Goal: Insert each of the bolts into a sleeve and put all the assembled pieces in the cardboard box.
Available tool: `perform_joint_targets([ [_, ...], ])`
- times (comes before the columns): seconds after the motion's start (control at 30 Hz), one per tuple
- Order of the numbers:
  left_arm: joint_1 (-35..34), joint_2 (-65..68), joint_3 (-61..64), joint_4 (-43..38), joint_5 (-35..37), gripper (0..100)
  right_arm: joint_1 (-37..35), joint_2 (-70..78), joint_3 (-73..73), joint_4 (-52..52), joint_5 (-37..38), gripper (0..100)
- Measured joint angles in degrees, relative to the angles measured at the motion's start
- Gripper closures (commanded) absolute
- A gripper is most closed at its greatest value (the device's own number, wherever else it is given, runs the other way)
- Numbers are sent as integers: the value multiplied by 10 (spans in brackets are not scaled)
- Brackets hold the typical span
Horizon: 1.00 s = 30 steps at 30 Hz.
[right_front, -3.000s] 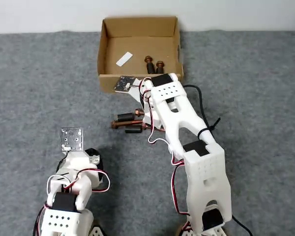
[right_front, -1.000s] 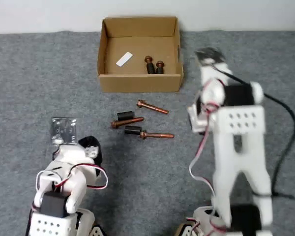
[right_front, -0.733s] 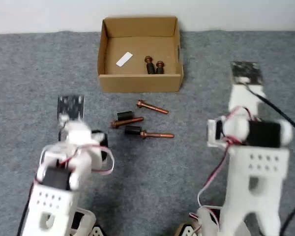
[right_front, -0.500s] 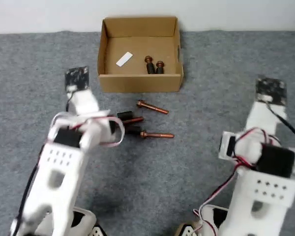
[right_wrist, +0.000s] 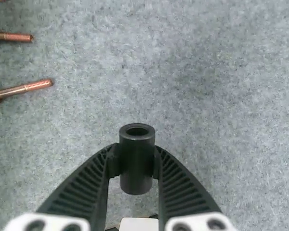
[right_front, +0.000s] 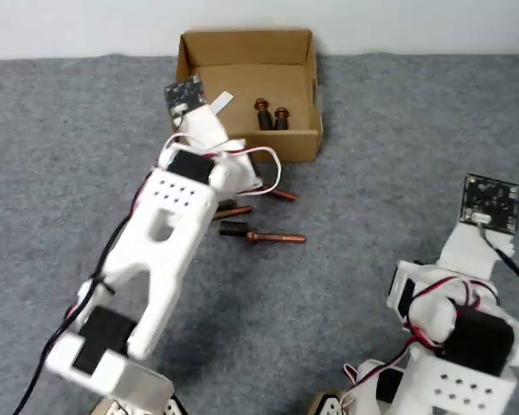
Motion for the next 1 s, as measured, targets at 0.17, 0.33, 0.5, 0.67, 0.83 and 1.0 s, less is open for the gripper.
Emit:
perform_joint_targets([
  [0.17,17,77,-64,0,16,946,0,-2,0,0,0,989],
  [0.33,24,140,-109,0,18,867,0,-3,0,0,0,989],
  [0.5,25,194,-142,0,18,867,0,-3,0,0,0,989],
  [0.67,25,249,-181,0,18,867,0,-3,10,0,0,989],
  [0.83,24,305,-227,0,18,867,0,-5,10,0,0,989],
  [1.0,4,345,-260,0,18,867,0,-5,10,0,0,989],
])
